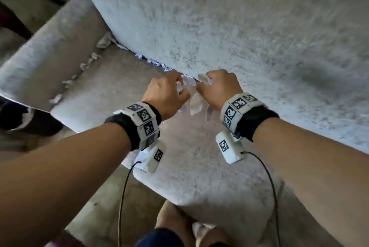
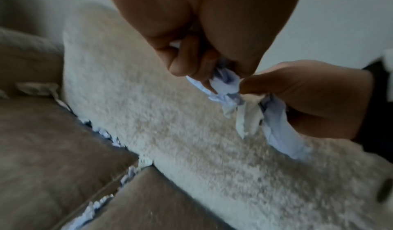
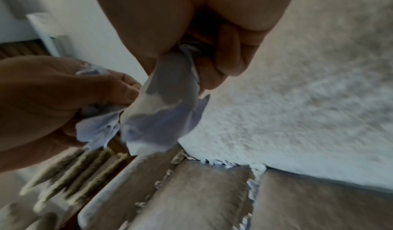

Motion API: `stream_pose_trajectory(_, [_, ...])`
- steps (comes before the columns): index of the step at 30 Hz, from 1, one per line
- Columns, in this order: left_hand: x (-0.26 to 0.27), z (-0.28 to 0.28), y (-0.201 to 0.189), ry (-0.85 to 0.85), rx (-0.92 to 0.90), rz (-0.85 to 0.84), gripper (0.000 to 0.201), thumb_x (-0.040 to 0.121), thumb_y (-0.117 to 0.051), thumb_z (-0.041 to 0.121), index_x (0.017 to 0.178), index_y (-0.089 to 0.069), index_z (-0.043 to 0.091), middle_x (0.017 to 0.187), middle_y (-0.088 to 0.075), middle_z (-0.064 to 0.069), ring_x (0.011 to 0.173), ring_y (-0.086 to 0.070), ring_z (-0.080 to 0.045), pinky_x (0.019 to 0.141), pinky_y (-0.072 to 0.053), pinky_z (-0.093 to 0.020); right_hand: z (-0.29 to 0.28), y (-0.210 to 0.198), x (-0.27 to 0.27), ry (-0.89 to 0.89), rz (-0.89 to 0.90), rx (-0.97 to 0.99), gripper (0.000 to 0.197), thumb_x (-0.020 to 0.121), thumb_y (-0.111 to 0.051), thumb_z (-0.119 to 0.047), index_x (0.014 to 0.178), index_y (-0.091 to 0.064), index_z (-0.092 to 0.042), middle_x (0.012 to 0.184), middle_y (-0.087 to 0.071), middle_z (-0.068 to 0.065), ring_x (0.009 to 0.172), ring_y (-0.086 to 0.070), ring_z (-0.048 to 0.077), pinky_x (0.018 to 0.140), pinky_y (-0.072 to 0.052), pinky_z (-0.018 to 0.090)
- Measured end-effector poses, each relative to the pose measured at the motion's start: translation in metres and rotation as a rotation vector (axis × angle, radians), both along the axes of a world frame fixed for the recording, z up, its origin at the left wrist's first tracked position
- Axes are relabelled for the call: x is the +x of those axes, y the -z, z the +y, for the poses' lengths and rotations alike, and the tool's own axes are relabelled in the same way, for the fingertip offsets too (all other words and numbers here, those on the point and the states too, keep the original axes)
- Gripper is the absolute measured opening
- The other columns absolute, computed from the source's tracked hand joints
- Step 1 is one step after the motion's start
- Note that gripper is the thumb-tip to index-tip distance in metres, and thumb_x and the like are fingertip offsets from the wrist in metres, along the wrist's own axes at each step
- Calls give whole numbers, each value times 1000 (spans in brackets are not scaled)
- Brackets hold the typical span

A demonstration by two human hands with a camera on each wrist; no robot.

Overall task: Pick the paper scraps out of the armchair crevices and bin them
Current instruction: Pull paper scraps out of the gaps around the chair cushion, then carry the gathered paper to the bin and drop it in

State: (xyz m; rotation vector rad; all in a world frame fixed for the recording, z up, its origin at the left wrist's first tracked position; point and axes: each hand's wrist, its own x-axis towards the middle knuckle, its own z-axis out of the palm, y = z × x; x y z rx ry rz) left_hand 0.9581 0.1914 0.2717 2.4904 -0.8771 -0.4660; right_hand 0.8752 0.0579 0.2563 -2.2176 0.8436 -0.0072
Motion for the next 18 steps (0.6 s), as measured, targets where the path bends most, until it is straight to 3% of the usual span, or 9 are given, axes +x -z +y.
stream_pose_trajectory(4, [-7,74,-97,-123,-66,-68,17,89,-59,31,93,-64,15,75,-59,-1,72,-53,-23,60,-32,-24,56,-98,13,-110,-93,-61,44,81,-60,-34,53,-32,-15,53,-38,3,55,-42,25,52,-33,29])
stream_pose_trajectory(9, [12,180,-176,-300,-87,-214,20,89,-58,31,92,-67,14,82,-66,-7,80,-59,-29,64,-36,-27,139,-180,64,-343,-163,-153,43,79,-62,-35,52,-35,-15,57,-43,4,63,-50,30,57,-35,30])
stream_pose_trajectory(13, [32,269,-213,-498,-116,-278,25,91,-55,35,91,-67,13,76,-60,-4,77,-56,-26,66,-40,-28,233,-225,111,-602,-266,-250,45,83,-59,-35,53,-30,-18,54,-35,-2,66,-44,26,59,-29,30])
stream_pose_trajectory(18, [60,375,-227,-655,-123,-331,23,90,-53,35,87,-66,16,80,-66,-8,78,-59,-29,67,-39,-27,345,-249,161,-833,-302,-277,45,84,-59,-44,55,-38,-16,55,-43,-4,66,-47,23,58,-30,29])
